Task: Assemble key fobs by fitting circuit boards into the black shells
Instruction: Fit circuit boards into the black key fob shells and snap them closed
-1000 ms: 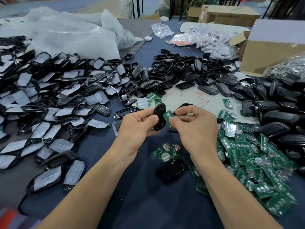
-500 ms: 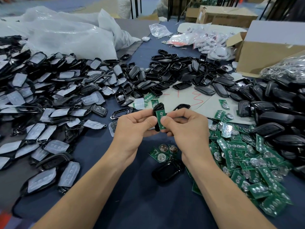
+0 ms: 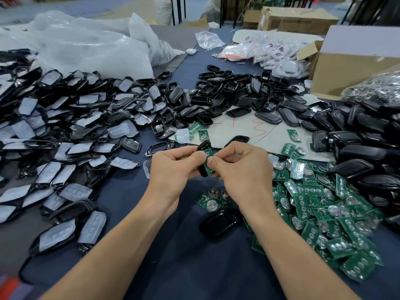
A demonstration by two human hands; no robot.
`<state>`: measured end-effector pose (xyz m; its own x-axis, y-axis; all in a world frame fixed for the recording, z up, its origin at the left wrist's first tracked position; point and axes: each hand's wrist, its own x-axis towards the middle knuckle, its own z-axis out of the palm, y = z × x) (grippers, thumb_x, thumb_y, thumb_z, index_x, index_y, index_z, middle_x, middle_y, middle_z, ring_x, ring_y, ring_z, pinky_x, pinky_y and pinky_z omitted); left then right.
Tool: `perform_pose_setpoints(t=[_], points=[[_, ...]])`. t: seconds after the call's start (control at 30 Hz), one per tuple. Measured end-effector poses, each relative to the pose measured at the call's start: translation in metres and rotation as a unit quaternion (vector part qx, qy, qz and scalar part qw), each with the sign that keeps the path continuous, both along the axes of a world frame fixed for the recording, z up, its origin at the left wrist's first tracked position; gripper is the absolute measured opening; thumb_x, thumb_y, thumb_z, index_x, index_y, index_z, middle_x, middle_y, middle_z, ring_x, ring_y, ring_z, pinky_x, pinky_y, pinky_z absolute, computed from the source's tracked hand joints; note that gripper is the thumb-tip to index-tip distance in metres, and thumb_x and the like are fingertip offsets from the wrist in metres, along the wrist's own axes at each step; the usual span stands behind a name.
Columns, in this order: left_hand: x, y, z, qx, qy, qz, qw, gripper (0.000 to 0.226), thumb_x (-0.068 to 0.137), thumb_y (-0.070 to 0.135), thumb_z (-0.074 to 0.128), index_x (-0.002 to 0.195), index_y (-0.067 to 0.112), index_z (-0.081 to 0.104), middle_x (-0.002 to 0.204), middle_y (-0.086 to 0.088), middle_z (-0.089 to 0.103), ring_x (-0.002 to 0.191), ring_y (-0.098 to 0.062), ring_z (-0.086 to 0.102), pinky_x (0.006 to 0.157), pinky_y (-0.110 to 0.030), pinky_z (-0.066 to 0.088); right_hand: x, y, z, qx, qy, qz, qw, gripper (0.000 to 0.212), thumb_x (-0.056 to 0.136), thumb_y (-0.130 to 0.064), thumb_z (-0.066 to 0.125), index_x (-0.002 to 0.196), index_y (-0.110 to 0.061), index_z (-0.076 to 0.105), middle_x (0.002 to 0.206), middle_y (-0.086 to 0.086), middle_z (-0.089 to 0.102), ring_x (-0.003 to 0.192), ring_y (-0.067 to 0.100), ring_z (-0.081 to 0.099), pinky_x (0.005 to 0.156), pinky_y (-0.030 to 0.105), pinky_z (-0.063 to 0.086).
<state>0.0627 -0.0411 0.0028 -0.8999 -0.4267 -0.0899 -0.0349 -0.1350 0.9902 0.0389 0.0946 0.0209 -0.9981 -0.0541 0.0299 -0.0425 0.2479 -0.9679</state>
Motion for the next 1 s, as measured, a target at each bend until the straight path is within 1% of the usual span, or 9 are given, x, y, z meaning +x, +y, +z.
perform_pose_setpoints(t=[0.2,0.33,0.4,0.5,0.6,0.67,0.77,0.9,1.0], points=[[0.0,0.001,-0.001,-0.011,0.007,0.001,1.0,0.025,0.086,0.001,0.077,0.073,0.022,0.084,0.07,-0.006,0.074,0.064,-0.016,0.067,0.062,-0.028,0.061,0.002,-0.002,0.001,0.071,0.048,0.011,0.996,0.017,0.082,-0.019,0.079,0.068,-0.022,0.07,0.057,-0.006,0.069,0.055,0.016,0.068,0.057,0.038,0.056],[-0.002,0.001,-0.003,-0.017,0.007,0.018,1.0,0.02,0.084,0.001,0.077,0.077,0.018,0.084,0.076,-0.015,0.072,0.073,-0.025,0.064,0.07,-0.039,0.06,0.004,-0.007,-0.003,0.198,0.117,-0.001,0.973,0.013,0.084,-0.032,0.077,0.076,-0.024,0.071,0.063,-0.008,0.068,0.069,0.022,0.066,0.07,0.04,0.056],[-0.001,0.001,-0.001,-0.007,0.016,0.019,1.0,0.021,0.085,-0.001,0.075,0.078,0.016,0.084,0.08,-0.013,0.076,0.074,-0.026,0.069,0.071,-0.035,0.06,0.001,-0.007,-0.006,0.181,0.11,-0.008,0.977,0.012,0.082,-0.036,0.078,0.077,-0.026,0.073,0.066,-0.011,0.07,0.071,0.016,0.068,0.072,0.038,0.057],[-0.002,-0.001,0.0,0.031,0.022,0.014,0.999,0.019,0.089,-0.004,0.072,0.083,0.01,0.084,0.086,-0.014,0.08,0.077,-0.024,0.077,0.07,-0.032,0.063,-0.007,-0.003,-0.008,0.076,0.017,0.014,0.997,0.006,0.079,-0.034,0.079,0.079,-0.03,0.075,0.071,-0.015,0.074,0.069,0.005,0.071,0.07,0.029,0.057],[-0.001,0.001,0.001,0.037,0.02,-0.003,0.999,0.011,0.091,-0.002,0.071,0.093,0.003,0.081,0.092,-0.017,0.08,0.082,-0.029,0.077,0.076,-0.041,0.065,-0.009,0.0,-0.007,-0.04,-0.068,0.06,0.995,0.005,0.086,-0.021,0.077,0.083,-0.024,0.078,0.072,-0.002,0.077,0.06,0.017,0.074,0.066,0.037,0.06],[-0.001,0.0,0.0,-0.006,0.019,0.006,1.0,0.013,0.089,0.001,0.075,0.091,0.012,0.083,0.089,-0.012,0.08,0.081,-0.023,0.076,0.079,-0.038,0.065,-0.009,0.0,-0.008,-0.039,-0.053,0.064,0.996,0.011,0.085,-0.02,0.075,0.08,-0.028,0.079,0.066,0.0,0.075,0.057,0.017,0.074,0.061,0.032,0.059],[0.0,-0.002,0.002,-0.091,0.025,0.018,0.995,0.017,0.082,0.012,0.08,0.08,0.028,0.084,0.082,-0.005,0.08,0.07,-0.008,0.068,0.064,-0.024,0.058,-0.008,-0.001,-0.008,-0.019,-0.017,0.048,0.999,0.016,0.081,-0.026,0.074,0.077,-0.04,0.077,0.056,-0.002,0.071,0.047,0.008,0.066,0.05,0.018,0.049],[-0.001,-0.004,0.001,-0.085,0.02,0.024,0.996,0.041,0.083,0.007,0.084,0.07,0.045,0.08,0.071,0.004,0.077,0.056,-0.006,0.066,0.055,-0.019,0.054,-0.007,0.0,-0.008,-0.015,0.003,0.037,0.999,0.013,0.082,-0.027,0.077,0.078,-0.039,0.076,0.054,-0.006,0.07,0.043,0.005,0.063,0.044,0.014,0.043],[-0.002,-0.006,-0.001,-0.065,0.004,0.029,0.997,0.022,0.081,0.008,0.086,0.081,0.03,0.084,0.073,-0.001,0.078,0.055,-0.009,0.065,0.057,-0.02,0.054,-0.007,0.001,-0.009,-0.025,0.0,0.033,0.999,0.012,0.082,-0.025,0.078,0.075,-0.035,0.076,0.056,-0.006,0.071,0.046,0.008,0.066,0.047,0.017,0.046]])
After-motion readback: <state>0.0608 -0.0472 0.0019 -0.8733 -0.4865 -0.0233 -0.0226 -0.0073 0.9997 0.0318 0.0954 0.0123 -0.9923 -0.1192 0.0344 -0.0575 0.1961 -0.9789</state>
